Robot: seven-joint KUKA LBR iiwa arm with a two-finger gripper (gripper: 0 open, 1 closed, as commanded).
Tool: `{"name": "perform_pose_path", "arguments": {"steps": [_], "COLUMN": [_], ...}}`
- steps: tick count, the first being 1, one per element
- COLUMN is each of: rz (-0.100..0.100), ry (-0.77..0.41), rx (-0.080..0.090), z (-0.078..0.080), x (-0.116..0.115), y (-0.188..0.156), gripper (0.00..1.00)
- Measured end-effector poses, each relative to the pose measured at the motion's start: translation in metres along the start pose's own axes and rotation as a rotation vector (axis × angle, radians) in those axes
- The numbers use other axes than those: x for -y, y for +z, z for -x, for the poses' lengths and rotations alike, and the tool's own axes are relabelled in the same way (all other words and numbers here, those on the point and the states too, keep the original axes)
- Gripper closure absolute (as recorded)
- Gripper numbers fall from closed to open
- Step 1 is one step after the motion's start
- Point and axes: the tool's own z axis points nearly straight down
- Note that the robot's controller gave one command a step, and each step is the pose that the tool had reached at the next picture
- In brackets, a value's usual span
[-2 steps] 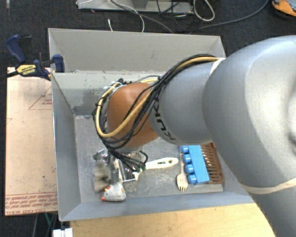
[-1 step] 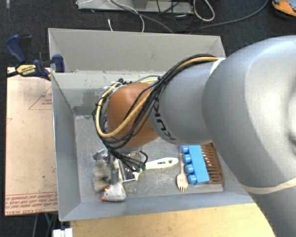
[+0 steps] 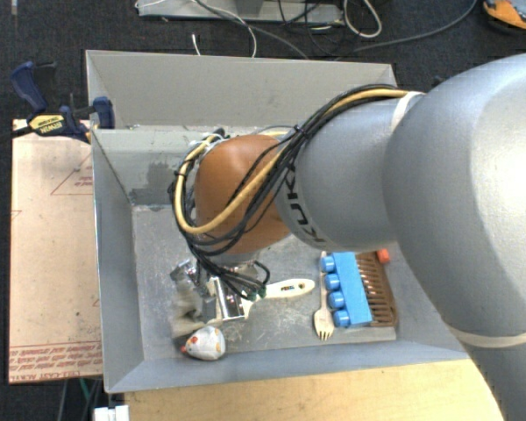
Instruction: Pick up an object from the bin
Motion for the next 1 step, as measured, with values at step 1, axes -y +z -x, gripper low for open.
{"name": "perform_pose_path", "arguments": {"steps": [1], "rz": [-0.001], "ry": [0.0], "rx": [0.006], "z": [0.0018], "x": [0.0001], "y": [-0.0524], "gripper": [1.0]}}
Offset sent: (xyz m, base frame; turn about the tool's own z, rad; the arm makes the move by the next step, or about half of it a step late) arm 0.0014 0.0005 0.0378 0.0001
